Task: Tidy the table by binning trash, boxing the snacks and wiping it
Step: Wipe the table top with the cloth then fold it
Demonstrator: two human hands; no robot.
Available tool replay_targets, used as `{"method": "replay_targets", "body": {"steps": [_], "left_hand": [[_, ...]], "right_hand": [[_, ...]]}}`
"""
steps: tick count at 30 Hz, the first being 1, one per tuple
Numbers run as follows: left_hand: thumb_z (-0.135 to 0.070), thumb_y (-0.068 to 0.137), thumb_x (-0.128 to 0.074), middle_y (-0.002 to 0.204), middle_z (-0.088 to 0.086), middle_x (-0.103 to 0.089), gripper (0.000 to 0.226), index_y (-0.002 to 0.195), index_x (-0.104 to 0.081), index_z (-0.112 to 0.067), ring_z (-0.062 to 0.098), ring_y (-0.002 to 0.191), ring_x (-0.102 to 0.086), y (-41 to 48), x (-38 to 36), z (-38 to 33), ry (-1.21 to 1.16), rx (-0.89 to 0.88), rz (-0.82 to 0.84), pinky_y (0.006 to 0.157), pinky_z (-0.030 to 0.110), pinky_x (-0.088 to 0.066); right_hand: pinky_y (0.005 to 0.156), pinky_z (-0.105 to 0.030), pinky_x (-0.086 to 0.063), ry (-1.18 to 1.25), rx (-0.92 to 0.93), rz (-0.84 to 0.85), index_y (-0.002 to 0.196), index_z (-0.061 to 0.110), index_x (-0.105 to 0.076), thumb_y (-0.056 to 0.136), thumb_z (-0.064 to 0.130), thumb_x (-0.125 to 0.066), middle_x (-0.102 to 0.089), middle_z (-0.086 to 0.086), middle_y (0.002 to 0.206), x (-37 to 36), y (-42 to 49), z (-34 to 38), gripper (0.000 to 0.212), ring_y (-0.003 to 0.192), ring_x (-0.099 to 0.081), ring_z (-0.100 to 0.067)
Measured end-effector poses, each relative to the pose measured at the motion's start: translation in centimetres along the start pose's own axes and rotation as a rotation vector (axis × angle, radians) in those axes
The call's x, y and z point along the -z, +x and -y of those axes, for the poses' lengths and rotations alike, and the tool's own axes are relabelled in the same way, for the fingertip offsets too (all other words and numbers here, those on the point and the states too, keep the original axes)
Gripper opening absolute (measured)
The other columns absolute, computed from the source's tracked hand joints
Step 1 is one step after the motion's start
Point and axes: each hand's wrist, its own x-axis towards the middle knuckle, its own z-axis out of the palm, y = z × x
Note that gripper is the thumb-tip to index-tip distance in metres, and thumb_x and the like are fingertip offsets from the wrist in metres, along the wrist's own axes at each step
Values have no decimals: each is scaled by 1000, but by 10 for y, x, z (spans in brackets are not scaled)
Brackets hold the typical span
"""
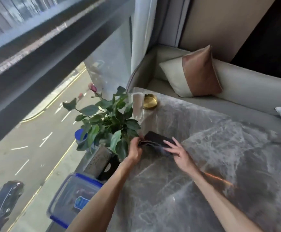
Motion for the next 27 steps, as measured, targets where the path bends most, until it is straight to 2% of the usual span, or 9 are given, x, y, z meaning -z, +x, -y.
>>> {"method": "replay_targets", "body": {"steps": [3,7,9,11,13,15,21,24,27], "left_hand": [[22,78,-39,93,15,-62,34,98,-63,8,19,91,-54,-11,-10,21,-58,93,-41,73,11,-40],[12,81,-38,98,12,-63,34,99,-63,-2,27,96,-57,-23,-23,34,-198,366,-171,84,31,-43],[5,88,-41,109,17,-60,30,110,-59,0,32,105,-56,-23,-27,30,-41,318,-132,92,32,-41],[-2,90,-46,120,22,-54,29,118,-54,1,37,112,-52,-18,-30,27,180,211,-32,100,38,-38],[-4,89,-49,129,22,-46,37,126,-47,-1,39,119,-49,-13,-31,23,352,142,77,105,42,-37],[0,88,-47,135,22,-42,44,131,-41,-2,41,122,-48,-11,-30,23,485,106,155,105,44,-38],[3,92,-42,137,22,-44,58,145,-21,-8,39,122,-52,-8,-28,21,819,100,194,98,44,-46],[0,95,-42,134,19,-44,50,140,-27,-13,37,121,-50,-4,-30,25,882,30,161,94,43,-50],[4,89,-51,133,19,-41,60,140,-27,-14,35,120,-47,-2,-33,33,956,34,119,93,41,-52]], "right_hand": [[118,-24,-11,-90,-39,-57,112,21,-73,81,-24,-38,-35,1,152,-31,-16,-14,65,146,-13,-14],[121,-28,-14,14,-144,-189,105,11,-77,72,-30,-34,-30,-4,153,-55,-29,-14,68,143,-22,-14],[118,-30,-26,122,-295,-377,110,6,-74,78,-27,-36,-42,-9,145,-56,-27,-7,59,138,-38,-19],[111,-35,-38,155,-485,-514,123,6,-65,89,-10,-50,-55,-16,134,-53,-16,-2,40,128,-52,-30],[105,-35,-42,186,-600,-485,134,6,-54,90,4,-61,-56,-19,130,-50,-1,6,44,120,-56,-32],[101,-34,-43,195,-643,-427,138,10,-49,89,4,-62,-53,-17,132,-52,12,14,50,120,-55,-30],[101,-32,-43,64,-585,-400,140,23,-47,92,2,-56,-47,-8,130,-76,15,27,52,122,-50,-25],[93,-25,-44,54,-478,-450,138,27,-50,91,1,-58,-47,0,116,-77,15,22,54,112,-54,-21],[94,-25,-48,63,-422,-477,139,27,-49,89,-2,-60,-42,4,108,-74,16,18,59,101,-55,-16]]}}
